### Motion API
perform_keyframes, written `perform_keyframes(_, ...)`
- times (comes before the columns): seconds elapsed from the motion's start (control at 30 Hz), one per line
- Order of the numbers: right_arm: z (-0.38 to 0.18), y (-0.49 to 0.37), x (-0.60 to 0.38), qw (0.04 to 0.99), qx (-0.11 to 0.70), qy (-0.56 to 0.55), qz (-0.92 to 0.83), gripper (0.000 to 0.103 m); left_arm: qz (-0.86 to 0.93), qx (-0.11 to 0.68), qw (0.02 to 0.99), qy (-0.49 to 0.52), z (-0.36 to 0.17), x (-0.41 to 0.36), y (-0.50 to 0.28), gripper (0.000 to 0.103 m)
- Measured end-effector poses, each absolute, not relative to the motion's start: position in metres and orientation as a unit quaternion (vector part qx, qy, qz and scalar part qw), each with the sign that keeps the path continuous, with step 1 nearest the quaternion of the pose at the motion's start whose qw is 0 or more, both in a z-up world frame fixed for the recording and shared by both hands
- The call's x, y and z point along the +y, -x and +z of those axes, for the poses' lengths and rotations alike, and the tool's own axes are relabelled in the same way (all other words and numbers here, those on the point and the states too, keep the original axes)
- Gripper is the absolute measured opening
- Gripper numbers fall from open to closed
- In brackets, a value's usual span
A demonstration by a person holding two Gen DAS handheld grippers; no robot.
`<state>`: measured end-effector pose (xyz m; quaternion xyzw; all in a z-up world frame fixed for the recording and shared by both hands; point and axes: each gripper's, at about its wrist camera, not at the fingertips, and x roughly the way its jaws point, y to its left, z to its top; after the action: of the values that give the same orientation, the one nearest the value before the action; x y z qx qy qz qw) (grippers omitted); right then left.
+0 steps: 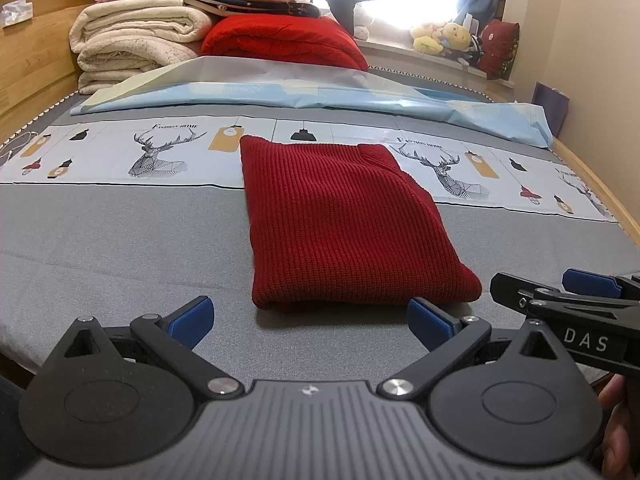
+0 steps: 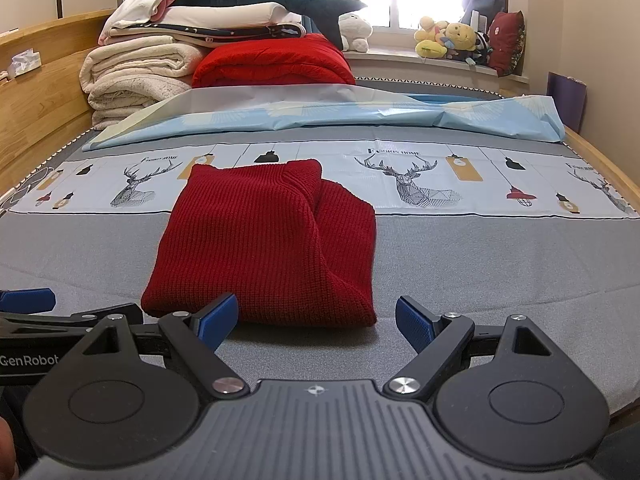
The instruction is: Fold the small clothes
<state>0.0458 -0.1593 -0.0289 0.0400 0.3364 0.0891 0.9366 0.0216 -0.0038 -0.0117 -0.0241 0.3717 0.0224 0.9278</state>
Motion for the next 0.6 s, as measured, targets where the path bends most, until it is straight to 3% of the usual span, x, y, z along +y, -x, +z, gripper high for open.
perform_keyframes(0.6,-0.0290,-0.0459,-0.1596,0.937,0.337,-0.040,0.089,0.087,0.021,0.368,0.929,0.025,-0.0106,-0.0045,-0.0208,0.103)
